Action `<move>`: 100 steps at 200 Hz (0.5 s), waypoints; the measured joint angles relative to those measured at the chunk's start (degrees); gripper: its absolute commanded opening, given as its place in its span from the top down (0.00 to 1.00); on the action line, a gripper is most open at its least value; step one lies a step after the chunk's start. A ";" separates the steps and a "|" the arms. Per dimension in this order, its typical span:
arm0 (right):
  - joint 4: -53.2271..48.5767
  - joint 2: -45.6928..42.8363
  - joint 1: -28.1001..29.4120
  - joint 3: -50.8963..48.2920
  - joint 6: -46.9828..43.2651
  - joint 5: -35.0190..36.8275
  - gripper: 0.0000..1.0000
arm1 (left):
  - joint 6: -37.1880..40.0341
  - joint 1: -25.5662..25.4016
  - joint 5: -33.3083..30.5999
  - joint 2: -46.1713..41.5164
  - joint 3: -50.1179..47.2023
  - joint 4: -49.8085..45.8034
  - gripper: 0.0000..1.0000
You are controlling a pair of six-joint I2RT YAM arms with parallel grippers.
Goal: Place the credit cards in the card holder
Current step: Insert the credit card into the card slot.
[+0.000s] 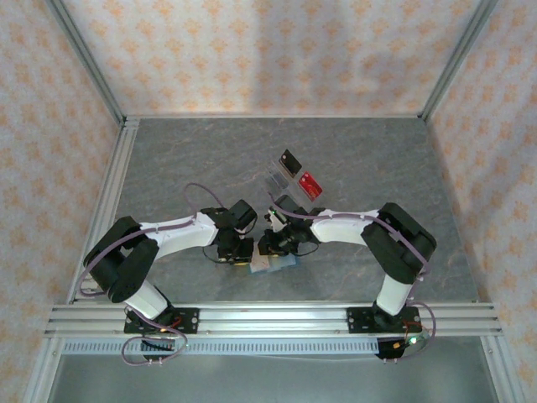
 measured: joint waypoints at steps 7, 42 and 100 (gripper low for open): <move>-0.26 -0.22 0.00 0.00 0.00 0.13 0.73 | 0.00 0.00 0.00 0.02 -0.02 0.04 0.91; -2.60 -1.77 -0.11 0.00 -0.04 0.52 0.64 | -0.02 0.00 0.00 -0.09 -0.13 0.15 0.91; -7.43 -5.42 -0.66 2.43 -0.68 0.52 0.62 | -0.04 0.35 0.66 -0.13 -0.31 0.39 0.91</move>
